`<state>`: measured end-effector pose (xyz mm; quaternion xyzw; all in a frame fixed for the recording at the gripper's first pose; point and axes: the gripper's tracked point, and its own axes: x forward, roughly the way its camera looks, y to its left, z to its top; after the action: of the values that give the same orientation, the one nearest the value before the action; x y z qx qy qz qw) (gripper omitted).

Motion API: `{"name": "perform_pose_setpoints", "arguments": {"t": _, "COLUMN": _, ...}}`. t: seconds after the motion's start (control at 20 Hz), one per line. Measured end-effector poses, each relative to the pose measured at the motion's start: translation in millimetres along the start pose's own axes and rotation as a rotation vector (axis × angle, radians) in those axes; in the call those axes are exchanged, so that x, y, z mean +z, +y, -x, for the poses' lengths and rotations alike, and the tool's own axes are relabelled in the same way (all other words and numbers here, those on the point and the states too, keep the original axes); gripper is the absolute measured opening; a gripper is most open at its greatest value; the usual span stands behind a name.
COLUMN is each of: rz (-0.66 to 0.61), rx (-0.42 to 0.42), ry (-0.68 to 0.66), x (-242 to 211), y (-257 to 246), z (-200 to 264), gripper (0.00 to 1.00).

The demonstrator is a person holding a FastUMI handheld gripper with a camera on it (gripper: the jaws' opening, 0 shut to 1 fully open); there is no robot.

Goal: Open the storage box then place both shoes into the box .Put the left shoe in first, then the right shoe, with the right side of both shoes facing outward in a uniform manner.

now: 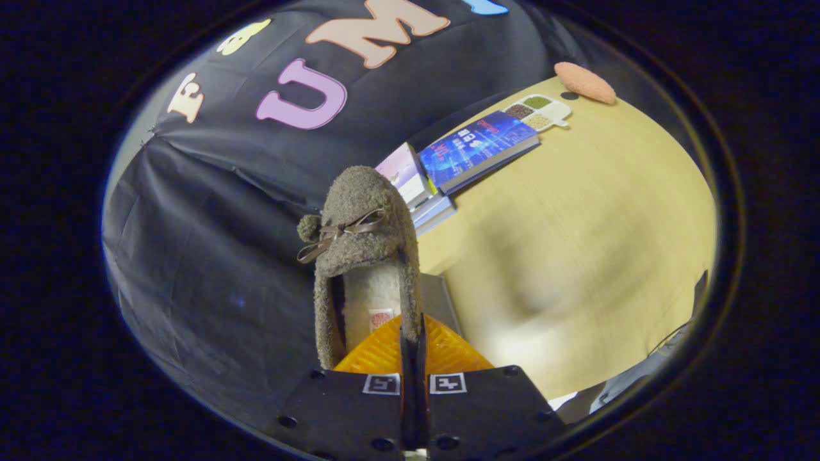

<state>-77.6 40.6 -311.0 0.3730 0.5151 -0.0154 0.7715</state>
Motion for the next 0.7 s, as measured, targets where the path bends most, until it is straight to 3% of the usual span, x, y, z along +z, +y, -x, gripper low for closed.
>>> {"name": "perform_pose_setpoints", "arguments": {"t": 0.4, "rz": 0.015, "rx": 0.011, "ry": 0.114, "x": -70, "y": 42, "z": -22, "gripper": 0.03}}
{"name": "perform_pose_setpoints", "arguments": {"t": 0.7, "rz": 0.073, "rx": -0.076, "ry": 0.146, "x": -101, "y": 37, "z": -37, "gripper": 0.04}}
